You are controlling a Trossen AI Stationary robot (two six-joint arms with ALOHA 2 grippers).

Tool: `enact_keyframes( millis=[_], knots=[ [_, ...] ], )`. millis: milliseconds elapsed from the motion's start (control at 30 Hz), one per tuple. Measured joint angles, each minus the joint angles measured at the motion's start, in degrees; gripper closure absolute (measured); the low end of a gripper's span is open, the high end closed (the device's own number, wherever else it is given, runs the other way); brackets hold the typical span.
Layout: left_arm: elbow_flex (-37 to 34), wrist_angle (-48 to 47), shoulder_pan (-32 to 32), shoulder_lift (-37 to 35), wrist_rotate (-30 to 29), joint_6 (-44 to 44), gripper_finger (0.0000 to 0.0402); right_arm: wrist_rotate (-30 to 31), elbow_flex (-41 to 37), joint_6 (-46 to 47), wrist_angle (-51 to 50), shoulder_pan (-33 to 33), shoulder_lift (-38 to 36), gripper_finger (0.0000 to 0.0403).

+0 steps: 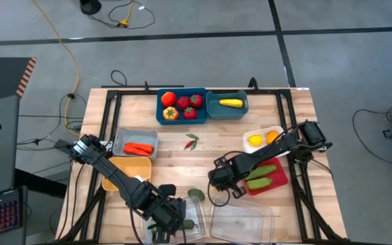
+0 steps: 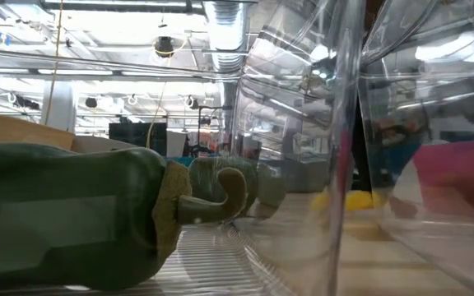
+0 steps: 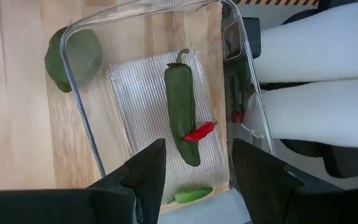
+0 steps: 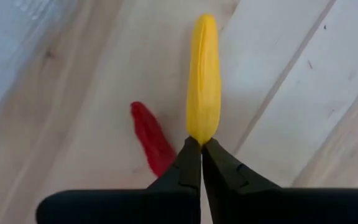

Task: Sort produce into baskets
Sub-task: Put the yellow corn into the dark green bin

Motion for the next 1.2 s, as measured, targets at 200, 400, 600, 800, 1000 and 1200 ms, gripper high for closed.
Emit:
enact_keyframes(
  millis=[200, 400, 600, 800, 1000, 1200],
  knots=[
    [1.2, -1.8, 1.7, -1.2, 0.0, 6.2, 0.0232, 0.1, 5.9, -0.1, -10.0, -0.2, -1.0, 0.0365],
    [2.5, -6.9, 5.1, -4.3, -0.7, 13.8, 0.0242, 0.2, 9.8, -0.7, -16.2, -3.1, -6.9, 0.0366],
    [2.6, -13.1, 10.2, -9.4, -5.1, 20.4, 0.0251, 0.8, 9.9, -1.9, -16.9, -10.7, -17.2, 0.0366],
    [2.6, -13.7, 17.4, -13.0, -7.6, 30.2, 0.0252, 6.9, 9.9, -2.0, -16.9, -22.0, -23.7, 0.0365],
    [2.6, -13.8, 25.7, -13.4, -7.1, 40.4, 0.0252, 7.4, 9.9, -2.0, -16.7, -34.8, -23.3, 0.0365],
    [2.6, -13.0, 33.2, -13.3, -7.1, 48.1, 0.0252, 6.5, 9.9, -2.0, -16.9, -43.7, -19.1, 0.0357]
  ],
)
